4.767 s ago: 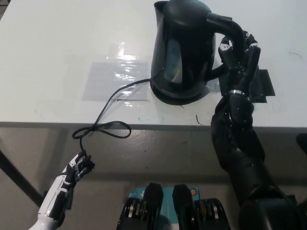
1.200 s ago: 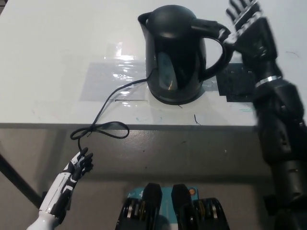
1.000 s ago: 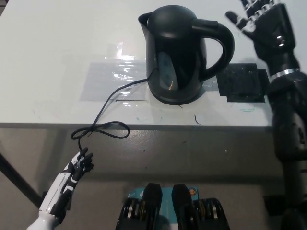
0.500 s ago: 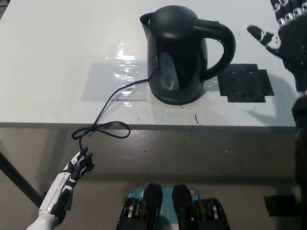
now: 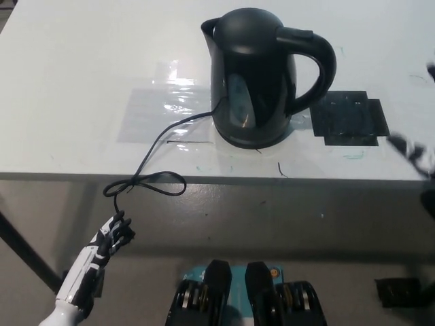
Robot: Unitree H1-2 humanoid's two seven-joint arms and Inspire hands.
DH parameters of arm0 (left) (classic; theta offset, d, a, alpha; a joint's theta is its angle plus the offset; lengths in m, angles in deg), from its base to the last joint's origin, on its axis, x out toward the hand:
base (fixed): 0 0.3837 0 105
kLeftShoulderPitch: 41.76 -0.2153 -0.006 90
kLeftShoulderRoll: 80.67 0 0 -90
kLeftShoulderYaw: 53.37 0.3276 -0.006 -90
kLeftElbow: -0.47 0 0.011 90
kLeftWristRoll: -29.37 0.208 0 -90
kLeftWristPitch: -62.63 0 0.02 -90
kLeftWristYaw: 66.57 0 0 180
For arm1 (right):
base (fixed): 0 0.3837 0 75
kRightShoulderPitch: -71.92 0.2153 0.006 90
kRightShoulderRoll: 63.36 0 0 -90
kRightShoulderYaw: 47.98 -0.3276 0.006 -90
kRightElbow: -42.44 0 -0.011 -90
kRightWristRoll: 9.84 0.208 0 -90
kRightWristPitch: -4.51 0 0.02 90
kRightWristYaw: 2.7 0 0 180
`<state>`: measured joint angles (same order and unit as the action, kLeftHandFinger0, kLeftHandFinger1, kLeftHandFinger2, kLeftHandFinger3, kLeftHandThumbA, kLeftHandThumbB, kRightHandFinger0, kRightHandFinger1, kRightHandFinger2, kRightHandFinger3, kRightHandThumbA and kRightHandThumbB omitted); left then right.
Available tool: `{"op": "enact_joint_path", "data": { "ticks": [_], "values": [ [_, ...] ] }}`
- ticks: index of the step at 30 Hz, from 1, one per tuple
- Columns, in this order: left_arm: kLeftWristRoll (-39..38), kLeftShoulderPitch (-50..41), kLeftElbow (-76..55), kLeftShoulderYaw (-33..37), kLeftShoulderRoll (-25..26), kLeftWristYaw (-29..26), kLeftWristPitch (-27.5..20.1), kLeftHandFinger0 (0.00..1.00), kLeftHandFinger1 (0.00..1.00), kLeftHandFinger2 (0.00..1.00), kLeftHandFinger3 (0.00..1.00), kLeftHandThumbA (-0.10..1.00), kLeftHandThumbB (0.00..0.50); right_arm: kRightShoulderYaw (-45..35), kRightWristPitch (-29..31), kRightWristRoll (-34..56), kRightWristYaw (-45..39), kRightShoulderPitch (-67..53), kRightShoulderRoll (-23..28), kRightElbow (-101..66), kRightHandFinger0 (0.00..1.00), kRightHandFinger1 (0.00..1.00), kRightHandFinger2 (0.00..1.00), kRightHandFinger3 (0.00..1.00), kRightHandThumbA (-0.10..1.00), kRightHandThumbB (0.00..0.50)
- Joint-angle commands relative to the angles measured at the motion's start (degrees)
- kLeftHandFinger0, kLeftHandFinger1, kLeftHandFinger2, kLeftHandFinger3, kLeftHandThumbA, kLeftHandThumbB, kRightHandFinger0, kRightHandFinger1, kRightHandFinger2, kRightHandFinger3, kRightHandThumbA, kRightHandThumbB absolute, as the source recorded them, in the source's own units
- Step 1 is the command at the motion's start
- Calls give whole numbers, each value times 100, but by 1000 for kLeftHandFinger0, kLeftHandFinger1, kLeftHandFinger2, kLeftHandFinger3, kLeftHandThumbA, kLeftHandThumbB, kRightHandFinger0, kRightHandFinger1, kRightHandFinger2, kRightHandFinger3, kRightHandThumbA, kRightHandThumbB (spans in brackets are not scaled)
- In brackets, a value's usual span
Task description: A kettle and its base are kept separately on the desk infront of the robot and the robot uses its right hand to lift the kettle by its handle and places it on its base to align it correctly.
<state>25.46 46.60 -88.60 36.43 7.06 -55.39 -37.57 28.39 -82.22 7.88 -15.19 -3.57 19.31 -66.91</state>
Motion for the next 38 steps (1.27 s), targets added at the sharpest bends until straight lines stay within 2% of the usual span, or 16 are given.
{"op": "enact_joint_path", "data": {
  "ticks": [1, 4, 5, 7, 10, 12, 13, 17, 19, 24, 27, 38],
  "values": [
    [142, -18, -150, -85, 87, -90, -220, 1000, 1000, 1000, 1000, 990, 254, -4, 1968, -1122, -328, -1903, -216, -2011, 1000, 1000, 1000, 1000, 1000, 492],
    [158, -62, -178, -101, 96, -102, -208, 1000, 1000, 1000, 1000, 1000, 258, 186, 1793, -1165, -257, -2363, -295, -1507, 1000, 1000, 1000, 1000, 1000, 500],
    [155, -82, -194, -105, 102, -97, -199, 1000, 1000, 1000, 1000, 1000, 263, 247, 1723, -1088, -236, -2438, -287, -1199, 1000, 1000, 1000, 1000, 1000, 488],
    [104, -117, -207, -119, 109, -69, -203, 1000, 1000, 1000, 1000, 1000, 255, 284, 1721, -1057, -204, -2427, -192, -441, 1000, 1000, 1000, 1000, 1000, 425],
    [78, -127, -204, -126, 110, -54, -213, 1000, 1000, 1000, 1000, 1000, 253, 293, 1751, -1090, -174, -2410, -149, -213, 1000, 1000, 1000, 1000, 1000, 418],
    [13, -138, -171, -144, 93, -40, -280, 1000, 1000, 1000, 1000, 994, 234, 336, 1792, -1218, -110, -2305, -90, 338, 1000, 1000, 1000, 1000, 1000, 420],
    [-7, -146, -130, -161, 72, -50, -365, 1000, 1000, 1000, 1000, 979, 222, 406, 1850, -1391, -61, -2205, -29, 876, 1000, 1000, 1000, 1000, 1000, 383],
    [8, -163, -72, -191, 26, -99, -465, 1000, 1000, 1000, 1000, 994, 241, 572, 1864, -1472, -87, -2059, 81, 1622, 1000, 1000, 1000, 1000, 1000, 360],
    [32, -178, -36, -212, 4, -134, -530, 1000, 1000, 1000, 1000, 998, 238, 679, 1776, -1298, -224, -2105, 149, 1731, 1000, 1000, 1000, 1000, 1000, 315],
    [-20, -175, 63, -216, -50, -111, -693, 1000, 1000, 1000, 1000, 982, 243, 786, 1698, -1134, -333, -2245, 267, 1775, 1000, 1000, 1000, 1000, 1000, 311],
    [20, -161, 149, -216, -75, -103, -778, 1000, 1000, 1000, 1000, 1000, 253, 850, 1516, -1092, -318, -2365, 331, 1774, 1000, 1000, 1000, 1000, 1000, 349],
    [53, -273, 35, -251, -103, -122, -683, 1000, 1000, 1000, 1000, 984, 262, 943, 1578, -1118, -240, -2377, 313, 1973, 1000, 1000, 1000, 1000, 1000, 347]
  ]
}}
